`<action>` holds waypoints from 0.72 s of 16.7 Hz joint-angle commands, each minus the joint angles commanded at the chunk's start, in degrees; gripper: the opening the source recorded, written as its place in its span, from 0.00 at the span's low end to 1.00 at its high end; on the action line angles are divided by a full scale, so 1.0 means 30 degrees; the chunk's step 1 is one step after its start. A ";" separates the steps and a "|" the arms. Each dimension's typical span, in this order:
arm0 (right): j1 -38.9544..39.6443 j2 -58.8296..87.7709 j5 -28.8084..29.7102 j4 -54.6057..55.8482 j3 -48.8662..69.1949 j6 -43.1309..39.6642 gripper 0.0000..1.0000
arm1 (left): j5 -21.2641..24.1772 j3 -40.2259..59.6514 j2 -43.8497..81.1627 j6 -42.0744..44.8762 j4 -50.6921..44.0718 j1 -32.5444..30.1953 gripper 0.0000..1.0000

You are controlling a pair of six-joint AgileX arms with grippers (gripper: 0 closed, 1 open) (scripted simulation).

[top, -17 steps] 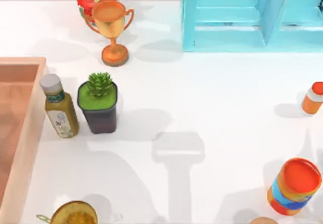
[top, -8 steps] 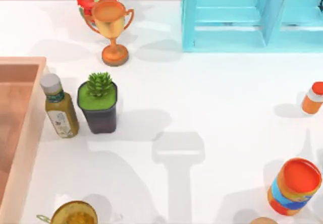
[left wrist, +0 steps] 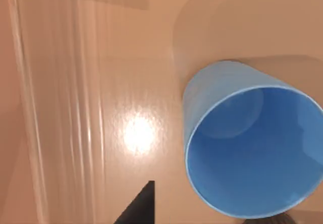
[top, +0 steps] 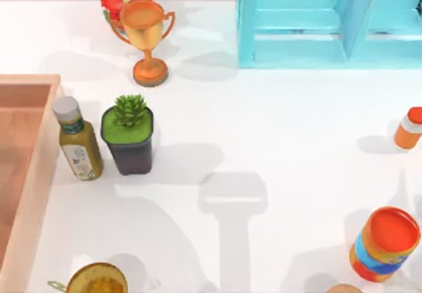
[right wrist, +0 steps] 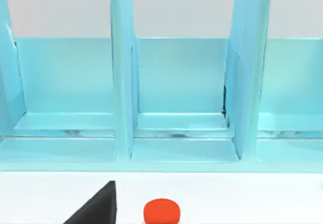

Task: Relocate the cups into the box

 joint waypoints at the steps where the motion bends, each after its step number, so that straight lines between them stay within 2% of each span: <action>1: 0.0000 0.0000 0.0000 0.0000 0.0000 0.0000 1.00 | 0.0000 0.0000 0.0000 0.0000 0.0000 0.0000 1.00; 9: 0.0000 0.0000 0.0000 0.0000 0.0000 0.0000 1.00 | 0.0000 0.0061 0.0006 -0.0001 -0.0059 0.0039 1.00; 12: 0.0000 0.0000 0.0000 0.0000 0.0000 0.0000 1.00 | -0.0006 0.1420 0.0086 0.0001 -0.1340 0.0051 1.00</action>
